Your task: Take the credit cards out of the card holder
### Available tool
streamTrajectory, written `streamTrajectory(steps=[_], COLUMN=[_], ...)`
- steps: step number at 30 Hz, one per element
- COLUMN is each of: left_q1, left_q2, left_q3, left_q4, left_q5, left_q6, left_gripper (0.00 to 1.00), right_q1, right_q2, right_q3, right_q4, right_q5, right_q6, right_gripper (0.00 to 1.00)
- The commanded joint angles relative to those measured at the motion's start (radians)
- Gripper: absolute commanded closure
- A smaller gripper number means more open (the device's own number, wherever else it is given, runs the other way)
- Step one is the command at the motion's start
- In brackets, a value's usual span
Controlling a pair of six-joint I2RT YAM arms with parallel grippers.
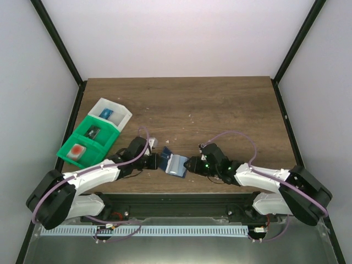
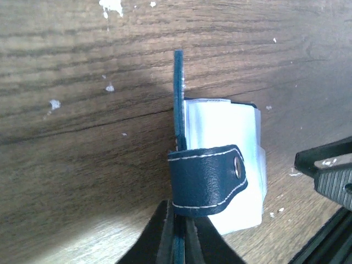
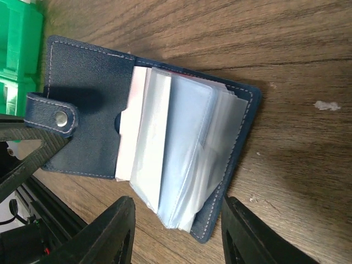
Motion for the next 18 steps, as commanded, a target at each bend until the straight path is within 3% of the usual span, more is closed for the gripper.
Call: streamTrajectory(steps=[1, 4, 11, 18], left_q1=[0.004, 0.003, -0.003, -0.037], left_q2=[0.022, 0.022, 0.030, 0.044], left_q3=[-0.024, -0.055, -0.211, -0.215], left_q4=[0.061, 0.101, 0.426, 0.418], left_q5=[0.069, 0.100, 0.209, 0.105], left_q6=[-0.010, -0.047, -0.310, -0.359], left_gripper=[0.96, 1.00, 1.00, 1.00], right_q1=[0.006, 0.006, 0.006, 0.006], right_q2=[-0.038, -0.050, -0.056, -0.049], right_q3=[-0.011, -0.013, -0.033, -0.046], right_q4=[0.002, -0.005, 0.007, -0.004], right_q5=[0.023, 0.024, 0.033, 0.067], right_q6=[-0.010, -0.008, 0.006, 0.068], right_gripper=[0.55, 0.55, 0.52, 0.49])
